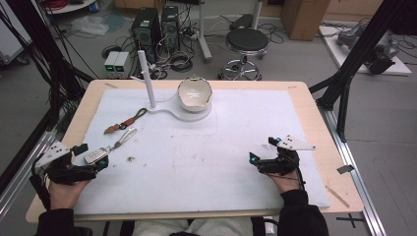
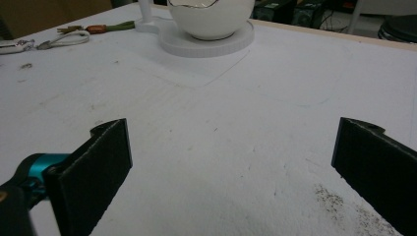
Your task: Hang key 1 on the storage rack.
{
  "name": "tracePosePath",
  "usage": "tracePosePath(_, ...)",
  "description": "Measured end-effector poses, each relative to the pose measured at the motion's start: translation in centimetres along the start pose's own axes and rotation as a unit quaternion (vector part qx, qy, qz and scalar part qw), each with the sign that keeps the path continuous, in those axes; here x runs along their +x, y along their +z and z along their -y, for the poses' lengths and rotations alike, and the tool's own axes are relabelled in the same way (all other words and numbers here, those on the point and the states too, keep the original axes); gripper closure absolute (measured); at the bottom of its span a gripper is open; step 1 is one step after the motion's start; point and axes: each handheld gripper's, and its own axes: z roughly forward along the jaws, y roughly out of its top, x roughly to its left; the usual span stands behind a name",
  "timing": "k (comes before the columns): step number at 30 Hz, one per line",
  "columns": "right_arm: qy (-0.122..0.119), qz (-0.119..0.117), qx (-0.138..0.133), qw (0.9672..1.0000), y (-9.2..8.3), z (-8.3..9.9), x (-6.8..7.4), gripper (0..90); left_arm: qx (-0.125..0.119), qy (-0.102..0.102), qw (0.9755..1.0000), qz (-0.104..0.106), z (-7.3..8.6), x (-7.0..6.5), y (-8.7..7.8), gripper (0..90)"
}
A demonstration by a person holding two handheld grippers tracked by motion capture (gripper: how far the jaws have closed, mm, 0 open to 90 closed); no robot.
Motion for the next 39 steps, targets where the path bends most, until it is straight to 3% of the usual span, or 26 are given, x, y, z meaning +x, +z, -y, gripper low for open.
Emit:
tracePosePath(15, -0.003, 0.001, 0.000, 1.0000, 0.1, 0.0, 0.1, 0.7, 0.001, -0.005, 1.0000, 0.001, 0.1, 0.1, 0.0, 1.7)
tracePosePath(18, -0.006, 0.001, 0.001, 1.0000, 0.0, 0.0, 0.1, 0.7, -0.005, -0.020, 0.9995, 0.023, -0.1, 0.3, 0.0, 1.7)
tracePosePath(24, -0.008, 0.005, 0.003, 1.0000, 0.2, 0.0, 0.1, 0.7, -0.015, -0.022, 0.9995, 0.016, -1.0, 0.5, 0.2, 1.7)
tracePosePath(27, -0.007, 0.006, 0.002, 1.0000, 0.2, 0.0, 0.1, 0.7, -0.012, -0.012, 0.9998, 0.005, -1.9, 0.7, 0.5, 1.7)
tracePosePath(31, -0.008, 0.006, 0.001, 1.0000, 0.1, 0.0, 0.0, 0.7, -0.023, -0.009, 0.9995, 0.022, -3.5, 1.0, 1.2, 1.7)
tracePosePath(36, -0.009, 0.009, 0.002, 0.9999, 0.1, 0.0, 0.0, 0.7, -0.007, 0.025, 0.9996, 0.015, -5.6, 0.8, 2.7, 1.7)
tracePosePath(39, -0.012, 0.011, -0.001, 0.9999, 0.1, 0.0, 0.0, 0.7, -0.002, 0.030, 0.9993, 0.023, -6.3, 1.2, 3.7, 1.7)
